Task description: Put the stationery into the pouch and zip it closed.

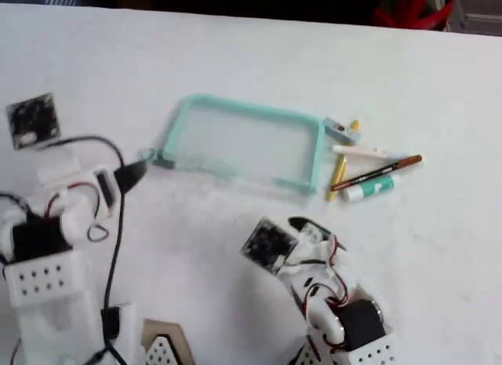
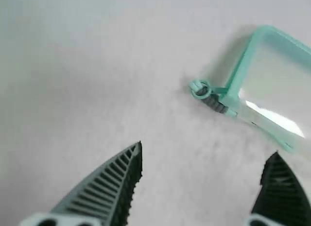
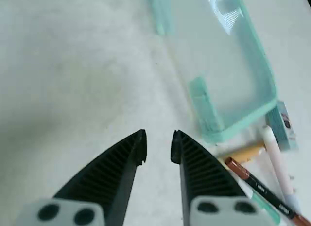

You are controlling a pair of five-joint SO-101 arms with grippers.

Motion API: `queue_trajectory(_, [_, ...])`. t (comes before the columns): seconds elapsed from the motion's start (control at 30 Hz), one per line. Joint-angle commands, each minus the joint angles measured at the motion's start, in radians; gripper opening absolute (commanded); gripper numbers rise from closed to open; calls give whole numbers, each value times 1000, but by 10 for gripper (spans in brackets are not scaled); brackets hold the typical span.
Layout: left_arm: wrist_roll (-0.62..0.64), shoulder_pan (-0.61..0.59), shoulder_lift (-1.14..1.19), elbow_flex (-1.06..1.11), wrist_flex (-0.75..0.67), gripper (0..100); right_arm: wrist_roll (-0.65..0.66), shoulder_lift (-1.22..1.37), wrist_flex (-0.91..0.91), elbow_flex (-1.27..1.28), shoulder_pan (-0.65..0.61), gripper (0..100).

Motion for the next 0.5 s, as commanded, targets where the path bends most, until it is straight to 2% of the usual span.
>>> queue_trajectory(0.0, [-9,-88,-196,296,-232,369,34,-4,-13,-40,-74,108])
queue_trajectory(0.13, [43,-97,-272,502,-419,369,38,-4,-133,-40,-114,66])
queue_trajectory(0.23, [58,-124,-305,519,-425,369,34,4,-157,-37,-177,64])
queue_trajectory(0.3, [58,-107,-314,542,-431,369,-3,4,-160,-11,-229,117])
queue_trajectory(0.4, [55,-59,-315,563,-433,369,-103,5,-225,51,-294,248])
queue_trajectory(0.47, [55,-53,-315,565,-433,369,-91,8,-275,52,-300,252])
